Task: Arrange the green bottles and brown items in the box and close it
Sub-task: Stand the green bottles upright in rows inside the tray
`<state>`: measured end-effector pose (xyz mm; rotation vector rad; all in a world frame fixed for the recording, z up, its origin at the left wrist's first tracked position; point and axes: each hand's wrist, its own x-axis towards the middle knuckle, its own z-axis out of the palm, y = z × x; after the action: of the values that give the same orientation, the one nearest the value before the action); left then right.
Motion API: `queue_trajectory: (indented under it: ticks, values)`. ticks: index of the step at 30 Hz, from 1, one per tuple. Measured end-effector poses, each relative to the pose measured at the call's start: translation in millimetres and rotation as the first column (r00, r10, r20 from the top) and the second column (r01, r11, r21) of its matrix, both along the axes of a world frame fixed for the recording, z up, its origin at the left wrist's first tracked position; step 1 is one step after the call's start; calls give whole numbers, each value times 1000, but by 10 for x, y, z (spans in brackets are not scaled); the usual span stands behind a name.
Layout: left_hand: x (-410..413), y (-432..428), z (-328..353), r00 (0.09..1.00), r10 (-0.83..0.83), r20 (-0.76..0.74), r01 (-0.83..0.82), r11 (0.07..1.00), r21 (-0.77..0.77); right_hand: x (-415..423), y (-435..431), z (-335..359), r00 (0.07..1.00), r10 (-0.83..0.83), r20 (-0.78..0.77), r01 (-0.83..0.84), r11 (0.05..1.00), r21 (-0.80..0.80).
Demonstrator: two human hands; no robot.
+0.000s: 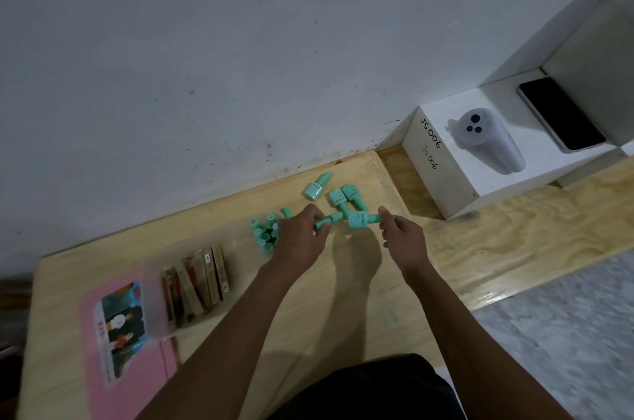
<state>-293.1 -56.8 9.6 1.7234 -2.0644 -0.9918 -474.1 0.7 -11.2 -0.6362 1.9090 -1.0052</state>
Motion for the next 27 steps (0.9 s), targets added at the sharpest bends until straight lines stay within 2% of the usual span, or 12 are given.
queue_trajectory:
  ticks: [3,7,10,12,16,20,24,27]
  values:
    - [202,31,185,967,180,-180,-162,981,112,150,9,66,1000,18,-20,-19,1000,-18]
    - [531,77,370,833,367,-415,-284,926,248,383,24,174,997,68,-49,-71,995,-68]
    - [791,149,441,745,440,-501,-341,897,282,560,35,230,989,122,-84,-131,986,-103]
    - [954,188,463,717,469,-515,-369,883,291,679,43,268,980,164,-112,-177,977,-119]
    - [1232,272,455,755,414,-508,-342,910,234,911,18,330,912,315,-263,-357,924,-134]
    - [1420,331,393,882,277,-380,-249,961,124,1121,-57,286,843,371,-390,-434,897,-86]
    - [1529,359,291,921,226,-318,-204,974,104,1273,-106,243,628,478,-614,-538,837,102]
    - [1565,368,217,941,194,-278,-171,980,105,1349,-125,203,522,494,-696,-573,807,143]
